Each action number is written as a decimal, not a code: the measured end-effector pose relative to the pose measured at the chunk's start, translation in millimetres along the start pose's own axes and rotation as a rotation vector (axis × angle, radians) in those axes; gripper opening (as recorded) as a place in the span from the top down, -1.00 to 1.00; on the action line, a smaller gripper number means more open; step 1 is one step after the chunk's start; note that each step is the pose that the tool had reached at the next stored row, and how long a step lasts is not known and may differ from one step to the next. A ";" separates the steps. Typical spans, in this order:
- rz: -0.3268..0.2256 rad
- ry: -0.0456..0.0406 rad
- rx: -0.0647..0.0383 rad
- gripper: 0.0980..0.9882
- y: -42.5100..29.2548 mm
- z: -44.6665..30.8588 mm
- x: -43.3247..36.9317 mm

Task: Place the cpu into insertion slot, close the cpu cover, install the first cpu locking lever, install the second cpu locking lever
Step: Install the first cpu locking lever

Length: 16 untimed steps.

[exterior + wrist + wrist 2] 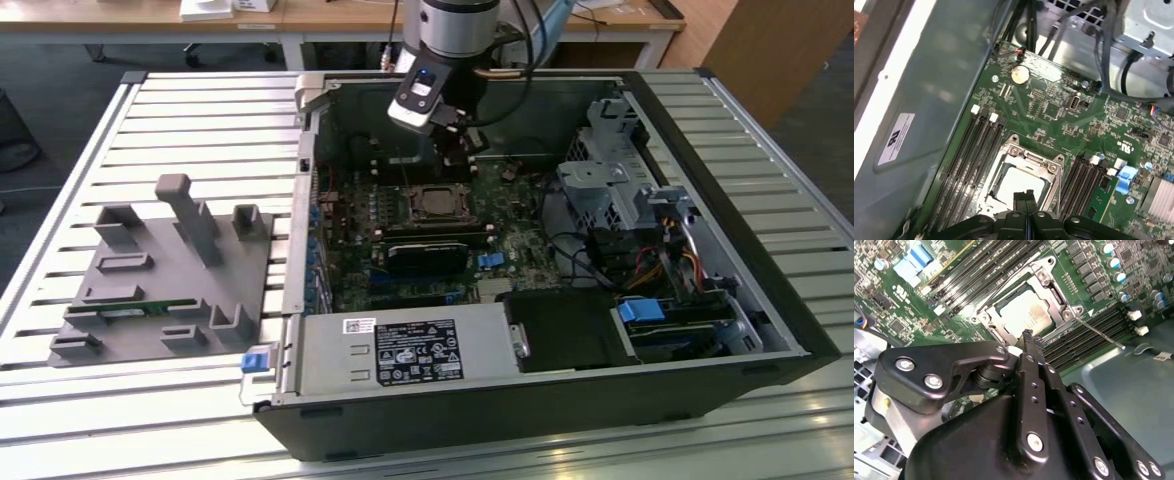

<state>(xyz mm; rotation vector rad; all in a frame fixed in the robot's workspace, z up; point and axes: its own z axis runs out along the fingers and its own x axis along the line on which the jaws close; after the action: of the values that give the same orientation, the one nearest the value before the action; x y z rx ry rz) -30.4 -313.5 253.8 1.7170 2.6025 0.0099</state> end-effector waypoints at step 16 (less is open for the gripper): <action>-0.140 0.0026 -0.002 0.98 0.0 0.0 0.0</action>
<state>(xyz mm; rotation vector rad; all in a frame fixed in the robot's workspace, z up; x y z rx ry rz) -30.4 -313.5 253.8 1.5303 2.7171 0.0124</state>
